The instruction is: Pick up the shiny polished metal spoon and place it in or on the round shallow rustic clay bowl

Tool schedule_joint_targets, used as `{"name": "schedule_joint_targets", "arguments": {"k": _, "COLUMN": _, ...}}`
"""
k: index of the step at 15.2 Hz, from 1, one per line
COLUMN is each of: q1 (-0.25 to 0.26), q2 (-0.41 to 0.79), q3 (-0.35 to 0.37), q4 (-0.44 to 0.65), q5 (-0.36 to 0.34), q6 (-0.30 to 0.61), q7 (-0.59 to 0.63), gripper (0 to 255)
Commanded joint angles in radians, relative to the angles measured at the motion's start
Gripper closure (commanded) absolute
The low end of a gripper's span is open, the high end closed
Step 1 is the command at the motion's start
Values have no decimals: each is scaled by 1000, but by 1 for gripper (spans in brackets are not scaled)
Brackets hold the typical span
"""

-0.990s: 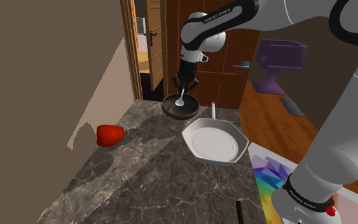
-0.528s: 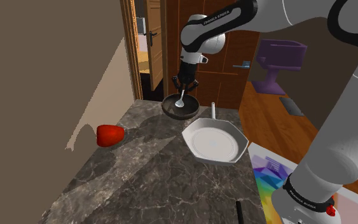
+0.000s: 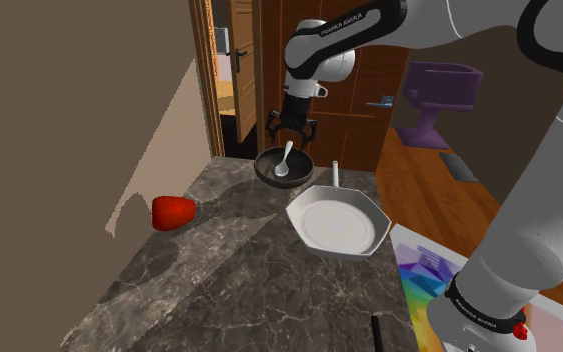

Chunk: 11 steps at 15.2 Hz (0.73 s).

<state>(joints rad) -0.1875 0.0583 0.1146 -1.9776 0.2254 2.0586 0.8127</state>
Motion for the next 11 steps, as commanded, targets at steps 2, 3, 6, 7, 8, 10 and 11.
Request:
{"name": "schedule_joint_targets", "arguments": {"k": 2, "q1": -9, "q2": -24, "q3": -8, "q4": 54, "q5": -5, "q6": -79, "q7": 1, "gripper": 0}}
{"name": "schedule_joint_targets", "arguments": {"k": 3, "q1": -12, "q2": -30, "q3": -10, "q4": 72, "q5": -6, "q6": -105, "q7": 2, "gripper": 0}}
{"name": "schedule_joint_targets", "arguments": {"k": 6, "q1": -12, "q2": -30, "q3": -10, "q4": 72, "q5": -6, "q6": -105, "q7": 2, "gripper": 0}}
{"name": "schedule_joint_targets", "arguments": {"k": 7, "q1": -12, "q2": -30, "q3": -10, "q4": 72, "q5": -6, "q6": -105, "q7": 2, "gripper": 0}}
{"name": "schedule_joint_targets", "arguments": {"k": 8, "q1": -12, "q2": -30, "q3": -10, "q4": 72, "q5": -6, "q6": -105, "q7": 2, "gripper": 0}}
{"name": "schedule_joint_targets", "arguments": {"k": 10, "q1": -12, "q2": -30, "q3": -10, "q4": 73, "q5": -6, "q6": -105, "q7": 2, "gripper": 0}}
{"name": "schedule_joint_targets", "arguments": {"k": 11, "q1": -12, "q2": -30, "q3": -10, "q4": 73, "q5": -6, "q6": -105, "q7": 2, "gripper": 0}}
